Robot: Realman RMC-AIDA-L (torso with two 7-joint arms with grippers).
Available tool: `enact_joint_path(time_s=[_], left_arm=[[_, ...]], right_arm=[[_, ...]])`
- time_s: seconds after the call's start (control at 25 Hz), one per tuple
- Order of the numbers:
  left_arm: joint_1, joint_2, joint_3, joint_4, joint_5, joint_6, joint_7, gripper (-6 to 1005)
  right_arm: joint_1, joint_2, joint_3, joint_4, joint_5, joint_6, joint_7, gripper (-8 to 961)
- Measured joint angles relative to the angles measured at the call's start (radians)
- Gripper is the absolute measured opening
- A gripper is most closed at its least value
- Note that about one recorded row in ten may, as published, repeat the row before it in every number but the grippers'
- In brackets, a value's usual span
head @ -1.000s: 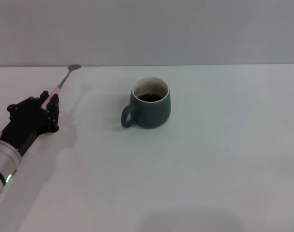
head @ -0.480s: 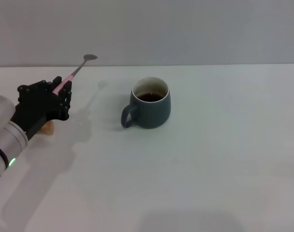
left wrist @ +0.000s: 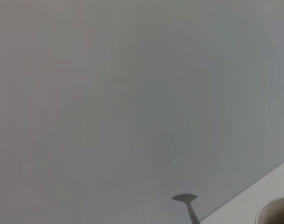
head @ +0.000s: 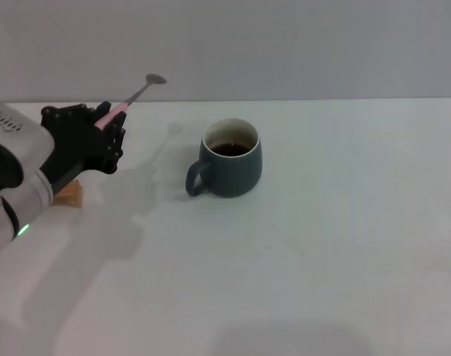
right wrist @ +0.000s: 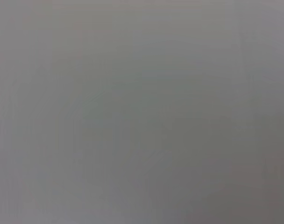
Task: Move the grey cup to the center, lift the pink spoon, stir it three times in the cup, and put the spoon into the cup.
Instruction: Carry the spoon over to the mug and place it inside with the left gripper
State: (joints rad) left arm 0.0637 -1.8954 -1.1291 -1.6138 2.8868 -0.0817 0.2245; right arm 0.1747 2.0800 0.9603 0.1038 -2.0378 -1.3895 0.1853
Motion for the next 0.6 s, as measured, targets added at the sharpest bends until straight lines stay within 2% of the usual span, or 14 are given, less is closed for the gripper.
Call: enact_joint_path(time_s=[0.12, 0.2, 0.24, 0.28, 0.4, 0.6], left_arm=[[-0.007, -0.009, -0.01, -0.043, -0.004, -0.066, 0.054, 186], [-0.012, -0.02, -0.015, -0.066, -0.004, -0.102, 0.089, 187], [-0.016, -0.032, -0.022, -0.084, -0.004, -0.133, 0.123, 187], [-0.016, -0.032, -0.022, -0.084, -0.004, -0.133, 0.123, 187], [-0.025, -0.054, -0.037, -0.108, -0.004, -0.184, 0.171, 188], [-0.046, -0.078, -0.044, -0.13, -0.005, -0.244, 0.237, 188]], right_arm=[[0.0, 0.0, 0.0, 0.001, 0.0, 0.0, 0.0, 818], [0.0, 0.0, 0.0, 0.001, 0.0, 0.0, 0.0, 819], [0.0, 0.0, 0.0, 0.001, 0.0, 0.0, 0.001, 819], [0.0, 0.0, 0.0, 0.001, 0.0, 0.0, 0.001, 819], [0.0, 0.0, 0.0, 0.0, 0.001, 0.0, 0.001, 819], [-0.001, -0.001, 0.002, -0.002, 0.004, -0.001, 0.001, 819]])
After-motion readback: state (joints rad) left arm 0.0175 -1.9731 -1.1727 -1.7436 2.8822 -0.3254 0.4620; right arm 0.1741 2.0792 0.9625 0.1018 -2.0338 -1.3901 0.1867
